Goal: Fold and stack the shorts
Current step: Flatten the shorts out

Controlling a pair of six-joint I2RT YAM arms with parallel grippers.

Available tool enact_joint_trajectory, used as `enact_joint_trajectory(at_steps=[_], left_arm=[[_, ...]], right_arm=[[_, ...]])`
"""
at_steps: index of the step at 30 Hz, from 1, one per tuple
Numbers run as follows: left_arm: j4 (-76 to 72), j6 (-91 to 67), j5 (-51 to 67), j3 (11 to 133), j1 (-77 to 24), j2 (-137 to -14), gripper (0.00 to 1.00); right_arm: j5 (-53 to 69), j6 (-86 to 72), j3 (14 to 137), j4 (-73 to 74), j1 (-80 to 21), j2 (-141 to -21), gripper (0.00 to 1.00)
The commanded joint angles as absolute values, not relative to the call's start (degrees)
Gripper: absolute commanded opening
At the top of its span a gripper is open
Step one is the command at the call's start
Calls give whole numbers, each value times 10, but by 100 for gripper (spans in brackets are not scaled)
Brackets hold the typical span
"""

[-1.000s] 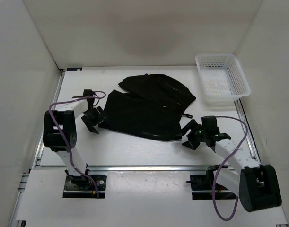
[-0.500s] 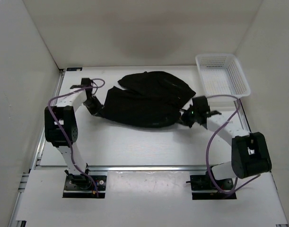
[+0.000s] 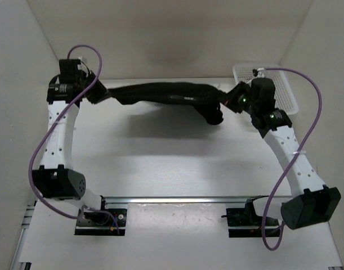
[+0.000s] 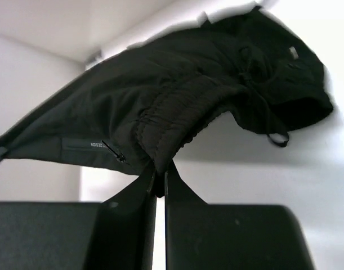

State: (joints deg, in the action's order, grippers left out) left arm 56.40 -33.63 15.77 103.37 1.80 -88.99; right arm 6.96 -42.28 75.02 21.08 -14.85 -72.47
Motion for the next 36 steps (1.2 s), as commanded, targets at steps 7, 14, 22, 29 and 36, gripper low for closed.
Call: enact_joint_trajectory(at_steps=[7, 14, 22, 29, 36], left_arm=[[579, -334, 108, 603, 23, -685, 13], [601, -327, 73, 654, 30, -647, 96], [594, -265, 35, 856, -23, -847, 83], [605, -248, 6, 997, -73, -1036, 89], [630, -242, -7, 1126, -91, -1192, 94]], right_arm=[[61, -388, 464, 256, -271, -570, 8], [5, -366, 461, 386, -344, -514, 87], [4, -354, 496, 348, -167, -590, 49], [-67, -308, 644, 321, -142, -835, 61], [-112, -259, 779, 321, -142, -1004, 83]])
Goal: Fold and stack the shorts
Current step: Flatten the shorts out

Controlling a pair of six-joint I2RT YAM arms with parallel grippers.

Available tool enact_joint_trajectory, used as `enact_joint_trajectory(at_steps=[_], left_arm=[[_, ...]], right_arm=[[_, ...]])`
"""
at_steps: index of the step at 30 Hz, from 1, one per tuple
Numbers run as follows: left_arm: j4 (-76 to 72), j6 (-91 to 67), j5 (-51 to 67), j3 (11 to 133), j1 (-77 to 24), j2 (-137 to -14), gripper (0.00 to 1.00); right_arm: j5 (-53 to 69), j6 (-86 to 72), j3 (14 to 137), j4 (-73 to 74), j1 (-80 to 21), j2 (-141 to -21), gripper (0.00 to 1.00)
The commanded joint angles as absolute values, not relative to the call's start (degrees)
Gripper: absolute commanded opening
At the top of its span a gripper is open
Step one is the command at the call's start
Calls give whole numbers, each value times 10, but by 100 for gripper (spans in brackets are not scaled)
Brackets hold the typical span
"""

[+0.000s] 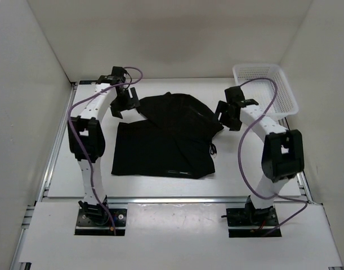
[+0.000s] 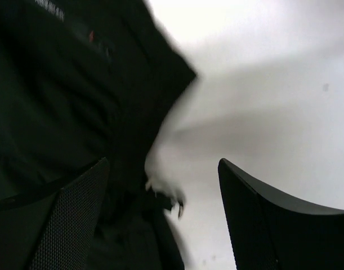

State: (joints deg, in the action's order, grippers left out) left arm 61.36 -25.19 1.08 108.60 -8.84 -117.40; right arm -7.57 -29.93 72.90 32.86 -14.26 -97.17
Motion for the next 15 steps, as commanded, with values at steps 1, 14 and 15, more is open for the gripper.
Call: enact_joint_trajectory(at_steps=[1, 14, 15], left_arm=[[630, -242, -7, 1145, -91, -1205, 94], [619, -260, 2, 1288, -91, -1367, 95], [619, -260, 16, 1295, -91, -1378, 95]], right_arm=[[-112, -253, 814, 334, -142, -1041, 83], [-98, -230, 898, 331, -147, -1174, 52], [-98, -225, 903, 326, -147, -1179, 49]])
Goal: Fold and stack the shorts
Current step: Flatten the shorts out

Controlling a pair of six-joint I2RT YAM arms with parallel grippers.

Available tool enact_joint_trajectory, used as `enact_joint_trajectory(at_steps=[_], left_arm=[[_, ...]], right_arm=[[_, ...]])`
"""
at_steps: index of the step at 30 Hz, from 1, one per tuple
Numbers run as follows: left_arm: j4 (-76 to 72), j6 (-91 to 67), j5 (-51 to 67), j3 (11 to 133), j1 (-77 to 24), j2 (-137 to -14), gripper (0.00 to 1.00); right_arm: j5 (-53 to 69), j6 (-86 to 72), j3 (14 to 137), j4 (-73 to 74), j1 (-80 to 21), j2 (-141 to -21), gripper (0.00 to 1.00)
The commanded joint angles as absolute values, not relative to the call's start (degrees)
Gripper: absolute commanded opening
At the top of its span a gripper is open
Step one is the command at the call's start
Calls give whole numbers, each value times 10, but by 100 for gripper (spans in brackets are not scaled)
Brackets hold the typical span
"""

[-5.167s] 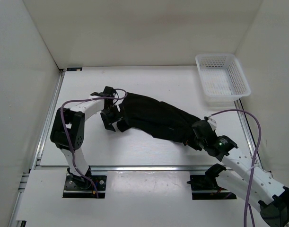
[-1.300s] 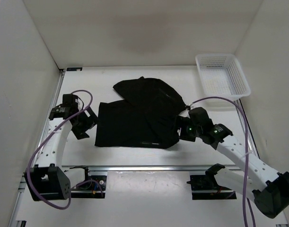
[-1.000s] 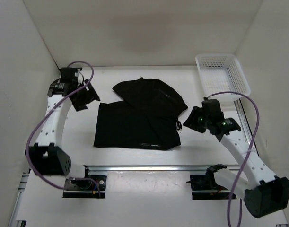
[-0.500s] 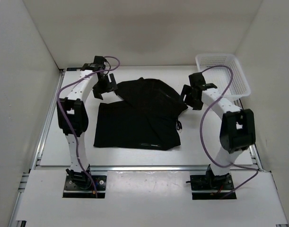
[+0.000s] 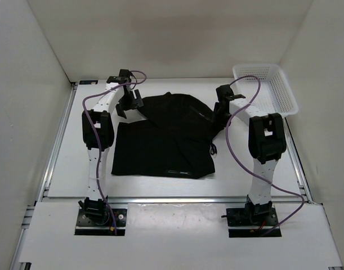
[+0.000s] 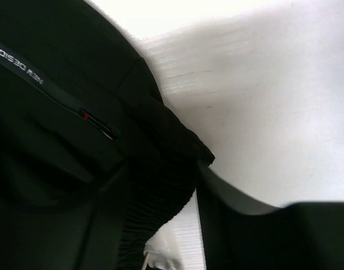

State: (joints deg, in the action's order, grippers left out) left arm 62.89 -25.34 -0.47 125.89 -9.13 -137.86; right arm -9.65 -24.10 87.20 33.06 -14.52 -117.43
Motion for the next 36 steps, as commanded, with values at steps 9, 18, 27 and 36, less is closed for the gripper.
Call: enact_joint_trajectory(at_steps=[9, 18, 27, 36], left_arm=[[598, -308, 120, 1393, -86, -1468, 83], [562, -328, 155, 1353, -72, -1429, 10], [550, -336, 7, 967, -57, -1130, 10], [560, -335, -18, 921, -76, -1064, 98]], right_arm=[[-104, -214, 914, 326, -147, -1185, 5], [-116, -196, 931, 337, -152, -1179, 1], [-129, -154, 911, 347, -177, -1162, 1], [-140, -121, 918, 342, -214, -1162, 54]])
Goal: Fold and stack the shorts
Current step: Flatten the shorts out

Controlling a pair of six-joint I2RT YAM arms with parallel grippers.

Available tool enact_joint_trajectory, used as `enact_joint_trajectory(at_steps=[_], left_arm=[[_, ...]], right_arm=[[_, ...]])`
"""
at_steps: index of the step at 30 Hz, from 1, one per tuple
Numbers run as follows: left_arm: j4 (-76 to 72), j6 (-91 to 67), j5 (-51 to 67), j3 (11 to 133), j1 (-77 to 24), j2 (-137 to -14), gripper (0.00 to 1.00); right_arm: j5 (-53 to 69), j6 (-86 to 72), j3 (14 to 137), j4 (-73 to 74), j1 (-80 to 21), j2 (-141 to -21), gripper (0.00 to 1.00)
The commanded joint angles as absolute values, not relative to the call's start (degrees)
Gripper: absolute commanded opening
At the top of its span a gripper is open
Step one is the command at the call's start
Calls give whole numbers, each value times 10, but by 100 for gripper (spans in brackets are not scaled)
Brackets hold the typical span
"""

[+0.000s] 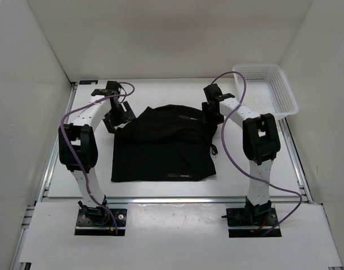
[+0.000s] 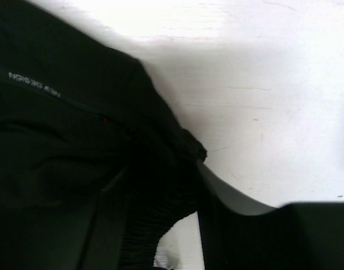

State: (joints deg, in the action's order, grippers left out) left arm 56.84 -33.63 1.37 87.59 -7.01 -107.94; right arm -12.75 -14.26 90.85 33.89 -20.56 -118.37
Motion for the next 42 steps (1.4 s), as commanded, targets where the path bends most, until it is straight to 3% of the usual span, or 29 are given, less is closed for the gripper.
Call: enact_joint_trajectory(at_steps=[1, 3, 6, 12, 20, 27, 31, 34, 36, 38, 41, 42], left_arm=[[574, -327, -32, 947, -76, -1083, 96], [587, -307, -37, 1037, -91, -1115, 90], [627, -282, -54, 1190, -108, -1212, 79], [654, -250, -13, 1419, -128, -1387, 79], [609, -238, 58, 1492, -134, -1486, 79], [589, -238, 64, 1486, -134, -1512, 81], [583, -243, 86, 1486, -134, -1527, 76], [569, -243, 119, 1492, -134, -1537, 44], [569, -249, 133, 1498, -134, -1537, 10], [569, -249, 139, 1498, -134, -1524, 10], [556, -260, 132, 1492, -117, -1481, 10], [555, -260, 127, 1485, -110, -1468, 10]], right_arm=[[-140, -121, 925, 342, -220, -1157, 59], [-140, -121, 932, 342, -220, -1157, 72], [-155, -134, 951, 355, -220, -1150, 74], [-110, -163, 962, 360, -194, -1145, 69], [-57, -171, 969, 360, -161, -1175, 69], [-6, -171, 969, 349, -156, -1201, 68], [17, -171, 963, 337, -156, -1215, 57], [23, -171, 963, 331, -156, -1222, 45], [23, -176, 969, 331, -156, -1222, 29], [23, -176, 969, 331, -156, -1222, 13], [6, -176, 980, 338, -156, -1216, 0], [-3, -176, 987, 344, -156, -1209, 0]])
